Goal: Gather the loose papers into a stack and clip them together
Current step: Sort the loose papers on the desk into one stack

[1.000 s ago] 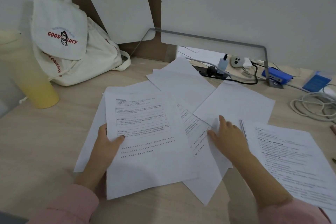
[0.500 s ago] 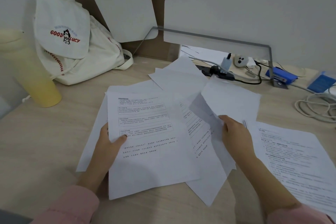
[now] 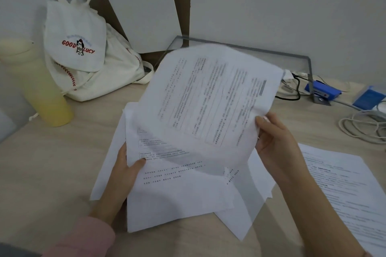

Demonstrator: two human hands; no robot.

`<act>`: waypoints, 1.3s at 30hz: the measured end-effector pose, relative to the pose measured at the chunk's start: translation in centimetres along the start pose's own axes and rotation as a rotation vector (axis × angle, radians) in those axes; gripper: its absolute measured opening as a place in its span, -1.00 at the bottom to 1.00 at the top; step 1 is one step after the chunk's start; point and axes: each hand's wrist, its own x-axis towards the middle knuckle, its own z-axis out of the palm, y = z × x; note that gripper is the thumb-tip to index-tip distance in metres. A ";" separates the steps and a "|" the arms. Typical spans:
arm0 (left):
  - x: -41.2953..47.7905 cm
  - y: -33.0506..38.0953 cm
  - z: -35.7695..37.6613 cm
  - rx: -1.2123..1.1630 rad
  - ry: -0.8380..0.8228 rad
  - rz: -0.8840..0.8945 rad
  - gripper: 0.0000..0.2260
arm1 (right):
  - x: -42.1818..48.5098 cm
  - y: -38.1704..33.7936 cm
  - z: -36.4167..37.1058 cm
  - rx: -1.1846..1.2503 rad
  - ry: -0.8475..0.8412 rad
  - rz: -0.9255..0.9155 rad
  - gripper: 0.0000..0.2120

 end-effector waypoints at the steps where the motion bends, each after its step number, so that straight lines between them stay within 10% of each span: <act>1: 0.0 0.1 0.0 -0.011 0.002 -0.013 -0.51 | 0.1 0.7 -0.6 -0.026 0.050 0.045 -0.74; 7: 0.9 0.0 -0.6 -0.095 0.007 -0.292 -0.92 | 0.1 3.6 -3.6 -0.528 0.237 0.292 -0.78; 14: 0.1 2.1 -3.4 -0.218 -0.149 -0.176 -0.77 | 3.6 3.9 -5.0 -1.050 0.213 0.422 -0.76; 25: 1.3 1.8 -4.4 -0.331 -0.077 -0.364 -0.75 | 8.8 4.5 0.9 -1.334 -0.091 0.167 -0.66; 31: 1.9 2.2 -5.9 -0.176 -0.103 -0.448 -0.72 | 11.6 6.1 1.4 -1.386 0.016 0.150 -0.62; 39: 1.9 2.2 -5.4 0.071 -0.279 -0.282 -0.86 | 11.5 9.7 6.4 -1.480 -0.200 -0.086 -0.55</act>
